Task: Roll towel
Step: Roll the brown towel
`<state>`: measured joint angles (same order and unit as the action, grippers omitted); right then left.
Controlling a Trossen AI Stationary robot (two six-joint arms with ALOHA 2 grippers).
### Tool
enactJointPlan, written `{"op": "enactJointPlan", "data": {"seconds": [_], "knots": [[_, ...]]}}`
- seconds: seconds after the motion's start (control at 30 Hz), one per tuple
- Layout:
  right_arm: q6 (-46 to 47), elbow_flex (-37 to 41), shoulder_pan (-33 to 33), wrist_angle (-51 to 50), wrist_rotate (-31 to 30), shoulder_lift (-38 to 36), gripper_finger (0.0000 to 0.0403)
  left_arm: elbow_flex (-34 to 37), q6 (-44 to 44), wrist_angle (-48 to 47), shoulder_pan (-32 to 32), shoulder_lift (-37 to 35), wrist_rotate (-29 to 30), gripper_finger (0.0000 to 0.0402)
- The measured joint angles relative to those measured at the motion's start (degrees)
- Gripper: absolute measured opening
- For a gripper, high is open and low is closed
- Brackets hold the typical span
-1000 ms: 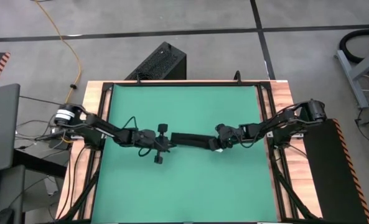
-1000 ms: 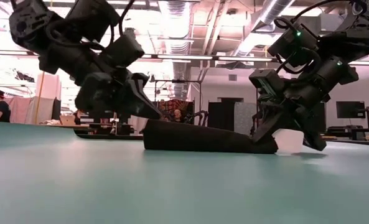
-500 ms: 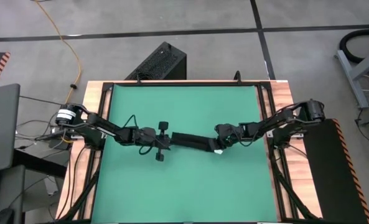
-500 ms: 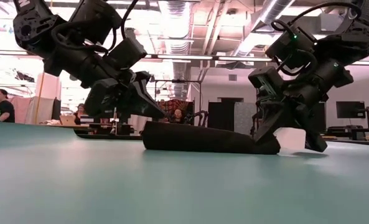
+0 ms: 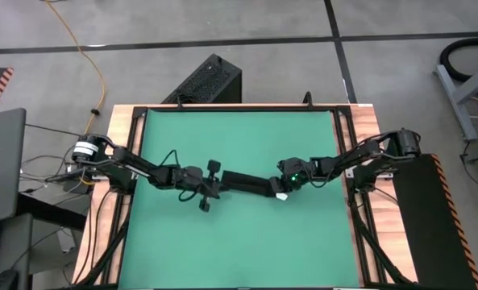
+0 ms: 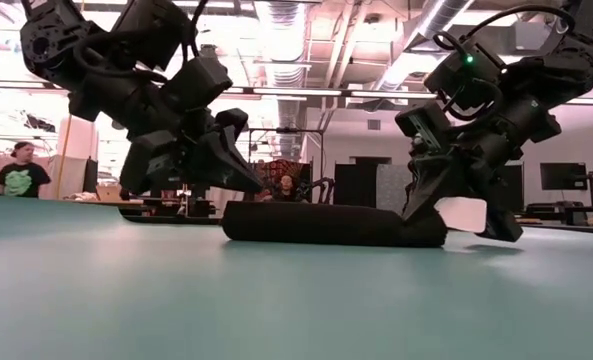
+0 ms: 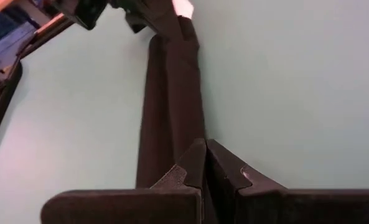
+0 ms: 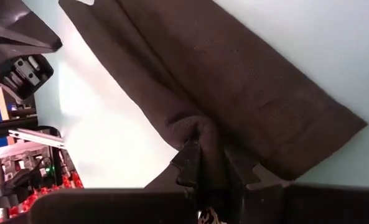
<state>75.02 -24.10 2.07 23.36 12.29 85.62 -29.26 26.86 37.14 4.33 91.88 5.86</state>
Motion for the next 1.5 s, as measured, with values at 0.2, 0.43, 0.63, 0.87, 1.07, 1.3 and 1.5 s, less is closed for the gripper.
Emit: {"op": "enactJointPlan", "data": {"seconds": [0.2, 0.43, 0.63, 0.87, 1.07, 1.3, 1.5], "knots": [[1.5, 0.0, 0.4, 0.1, 0.7, 0.0, 0.0048, 0.0, 2.3, 0.1, 0.7, 0.0, 1.4, 0.0000], [4.8, -0.1, 1.0, 0.7, 3.0, -0.1, 0.0048, -2.8, 5.3, -1.9, 2.7, 0.0, 2.1, 0.0000], [7.1, -0.1, 3.5, 2.7, 8.6, -0.1, 0.0048, -3.0, 5.1, -3.6, 1.3, 0.0, 0.8, 0.0000], [7.7, -0.1, 6.7, 2.4, 13.9, -0.1, 0.0048, -3.0, 5.0, -3.3, 0.3, 0.0, -1.3, 0.0000], [8.5, -0.1, 8.9, 2.4, 17.9, -0.1, 0.0048, -3.0, 5.6, -3.2, -0.3, 0.1, -4.1, 0.0000], [10.1, -0.1, 10.3, 2.4, 19.6, -0.1, 0.0048, -3.0, 6.3, -3.3, -1.7, 1.2, -4.5, 0.0000], [9.3, 0.0, 11.5, 1.9, 19.9, -0.2, 0.0048, -3.9, 6.4, 1.3, -1.9, 7.2, -5.4, 0.0000]]}}
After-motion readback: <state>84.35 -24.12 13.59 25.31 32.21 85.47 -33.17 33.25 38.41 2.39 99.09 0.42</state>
